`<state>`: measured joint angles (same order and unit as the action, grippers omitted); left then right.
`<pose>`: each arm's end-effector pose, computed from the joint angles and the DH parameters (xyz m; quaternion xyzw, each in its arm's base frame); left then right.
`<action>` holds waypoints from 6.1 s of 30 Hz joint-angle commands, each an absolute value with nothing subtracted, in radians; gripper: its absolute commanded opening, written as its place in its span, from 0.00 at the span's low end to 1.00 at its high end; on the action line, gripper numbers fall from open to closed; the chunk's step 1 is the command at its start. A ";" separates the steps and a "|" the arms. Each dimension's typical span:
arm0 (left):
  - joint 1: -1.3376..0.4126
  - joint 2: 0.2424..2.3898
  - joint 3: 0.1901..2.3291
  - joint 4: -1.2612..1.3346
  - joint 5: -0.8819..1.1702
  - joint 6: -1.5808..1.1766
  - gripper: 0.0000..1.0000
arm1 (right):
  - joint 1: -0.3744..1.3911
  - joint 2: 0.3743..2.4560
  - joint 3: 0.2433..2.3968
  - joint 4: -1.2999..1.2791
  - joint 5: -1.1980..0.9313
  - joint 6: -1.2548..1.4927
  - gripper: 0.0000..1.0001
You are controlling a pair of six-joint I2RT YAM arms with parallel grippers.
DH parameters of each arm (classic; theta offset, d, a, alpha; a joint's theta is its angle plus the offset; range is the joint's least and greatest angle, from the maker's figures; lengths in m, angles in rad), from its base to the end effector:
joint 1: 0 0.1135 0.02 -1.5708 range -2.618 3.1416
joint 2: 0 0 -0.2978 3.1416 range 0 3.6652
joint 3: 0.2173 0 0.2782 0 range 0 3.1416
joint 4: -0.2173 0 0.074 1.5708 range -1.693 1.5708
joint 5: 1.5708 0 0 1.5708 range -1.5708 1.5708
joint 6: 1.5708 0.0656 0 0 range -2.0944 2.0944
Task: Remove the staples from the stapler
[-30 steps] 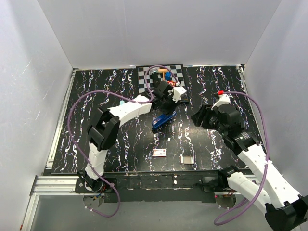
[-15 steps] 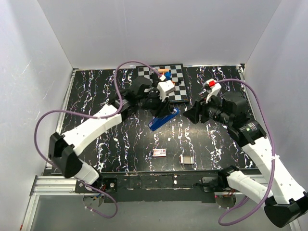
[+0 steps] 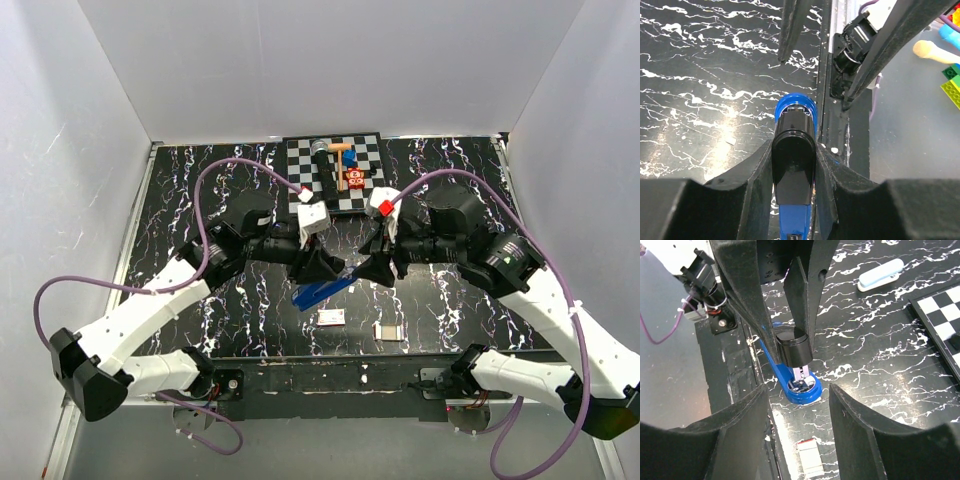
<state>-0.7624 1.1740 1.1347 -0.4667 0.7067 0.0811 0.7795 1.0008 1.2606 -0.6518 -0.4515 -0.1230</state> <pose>0.1782 -0.2291 0.3774 0.4912 0.6656 -0.4401 0.3493 0.1430 0.1816 0.4411 -0.4653 0.6748 0.3508 0.4528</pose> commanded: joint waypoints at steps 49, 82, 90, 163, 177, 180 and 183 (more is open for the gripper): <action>-0.765 0.951 1.020 -0.255 0.862 0.026 0.00 | 0.946 1.086 1.270 -0.635 -0.595 -0.206 0.01; -0.764 0.922 1.002 -0.247 0.790 0.025 0.00 | 0.946 0.927 1.164 -0.564 -0.471 -0.112 0.41; -0.764 0.934 1.000 -0.253 0.767 0.026 0.00 | 0.946 0.897 1.239 -0.600 -0.387 -0.138 0.48; -0.764 1.060 0.920 0.176 -0.104 -0.258 0.00 | 0.904 1.351 0.746 0.330 0.009 0.353 0.01; -0.764 1.111 0.934 0.229 -0.167 -0.278 0.00 | 0.899 1.422 0.729 0.437 -0.064 0.416 0.01; -0.764 1.132 0.937 0.236 -0.178 -0.281 0.00 | 0.897 1.437 0.732 0.460 -0.072 0.431 0.01; -0.764 1.155 0.943 0.242 -0.187 -0.284 0.00 | 0.899 1.454 0.736 0.492 -0.098 0.455 0.01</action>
<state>-0.7670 1.1526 0.8909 0.1390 -0.1482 -0.2630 0.8967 1.4319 0.7235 0.3912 -0.0441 0.4088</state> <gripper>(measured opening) 0.314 0.021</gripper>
